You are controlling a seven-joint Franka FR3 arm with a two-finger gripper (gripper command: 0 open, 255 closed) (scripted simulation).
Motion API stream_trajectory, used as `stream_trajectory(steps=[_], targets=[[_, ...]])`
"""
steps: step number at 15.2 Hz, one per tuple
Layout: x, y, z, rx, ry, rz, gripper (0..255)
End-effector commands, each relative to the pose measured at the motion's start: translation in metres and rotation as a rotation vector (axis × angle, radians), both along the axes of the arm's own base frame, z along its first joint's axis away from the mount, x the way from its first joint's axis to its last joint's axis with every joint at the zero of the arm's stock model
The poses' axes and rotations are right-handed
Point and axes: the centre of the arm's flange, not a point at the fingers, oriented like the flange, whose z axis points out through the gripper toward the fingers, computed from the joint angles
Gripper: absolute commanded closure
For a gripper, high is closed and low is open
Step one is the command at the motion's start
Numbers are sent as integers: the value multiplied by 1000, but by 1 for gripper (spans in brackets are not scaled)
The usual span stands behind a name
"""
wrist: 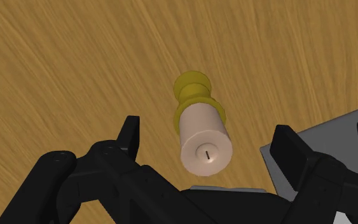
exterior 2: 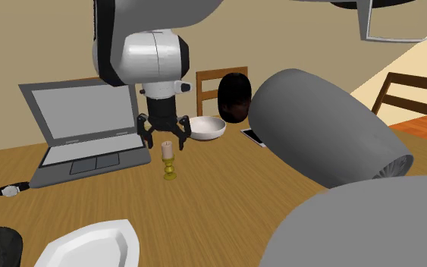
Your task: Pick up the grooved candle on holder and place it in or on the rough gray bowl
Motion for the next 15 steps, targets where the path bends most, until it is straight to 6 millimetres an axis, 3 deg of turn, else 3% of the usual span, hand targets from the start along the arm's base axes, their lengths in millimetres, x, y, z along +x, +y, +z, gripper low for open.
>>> stream_trajectory(steps=[1, 9, 10, 15], targets=[[1, 0, -13, 0, 0, 0, 0], [1, 0, -13, 0, 0, 0, 0], [1, 0, -13, 0, 0, 0, 255], [1, 0, -13, 0, 0, 0, 255]])
